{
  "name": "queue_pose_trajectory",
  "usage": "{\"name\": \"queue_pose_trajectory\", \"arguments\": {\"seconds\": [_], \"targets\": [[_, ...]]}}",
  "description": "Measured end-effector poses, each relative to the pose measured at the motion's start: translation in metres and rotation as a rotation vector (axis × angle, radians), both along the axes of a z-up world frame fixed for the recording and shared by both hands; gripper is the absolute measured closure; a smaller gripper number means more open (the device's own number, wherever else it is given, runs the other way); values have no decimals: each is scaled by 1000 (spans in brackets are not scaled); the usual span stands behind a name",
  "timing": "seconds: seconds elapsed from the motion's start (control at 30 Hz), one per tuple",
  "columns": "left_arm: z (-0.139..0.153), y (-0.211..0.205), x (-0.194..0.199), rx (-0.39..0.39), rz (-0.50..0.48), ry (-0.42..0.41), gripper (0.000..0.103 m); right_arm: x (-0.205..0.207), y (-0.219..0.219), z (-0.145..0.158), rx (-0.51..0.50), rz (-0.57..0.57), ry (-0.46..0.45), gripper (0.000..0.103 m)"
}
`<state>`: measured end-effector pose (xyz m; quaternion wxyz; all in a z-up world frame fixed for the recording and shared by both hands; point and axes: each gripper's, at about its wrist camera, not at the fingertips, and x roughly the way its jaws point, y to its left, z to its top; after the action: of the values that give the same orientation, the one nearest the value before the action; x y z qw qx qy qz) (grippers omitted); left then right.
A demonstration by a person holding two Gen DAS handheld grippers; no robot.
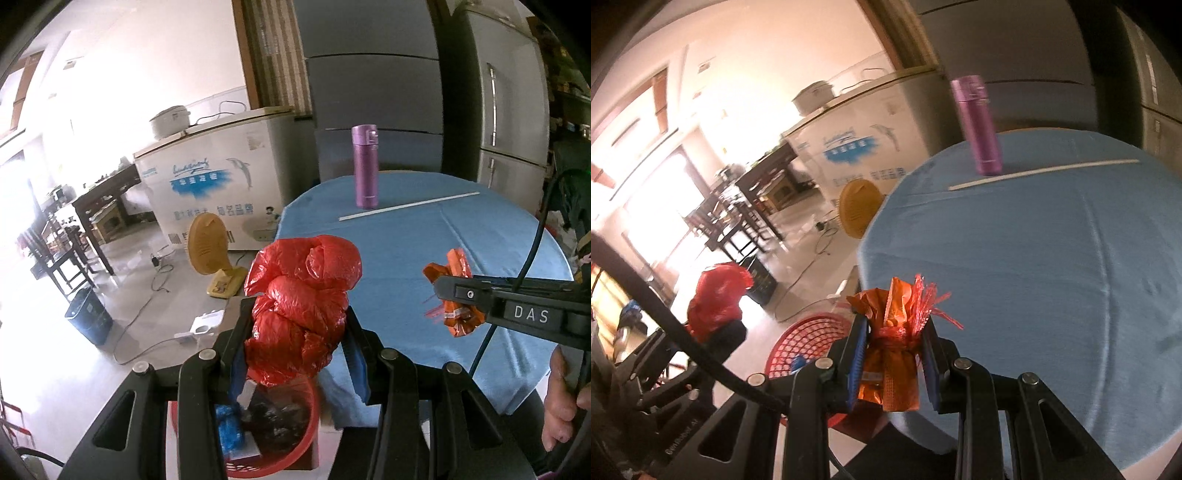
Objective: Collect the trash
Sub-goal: 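Carry the red bag and orange mesh bag over the red wastebasket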
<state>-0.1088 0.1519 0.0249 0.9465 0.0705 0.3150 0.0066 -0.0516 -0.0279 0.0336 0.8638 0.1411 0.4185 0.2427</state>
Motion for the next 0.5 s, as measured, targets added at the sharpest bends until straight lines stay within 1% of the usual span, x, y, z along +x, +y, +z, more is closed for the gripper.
{"name": "queue_pose_trajectory", "arguments": {"seconds": [0.23,0.5], "targets": [[-5,21,-1,-2,49,9,56,3,32,3,-3,66,-4,73],[-15,47,2,-9,105,28,56,6,62,1,-14,116,5,73]]}}
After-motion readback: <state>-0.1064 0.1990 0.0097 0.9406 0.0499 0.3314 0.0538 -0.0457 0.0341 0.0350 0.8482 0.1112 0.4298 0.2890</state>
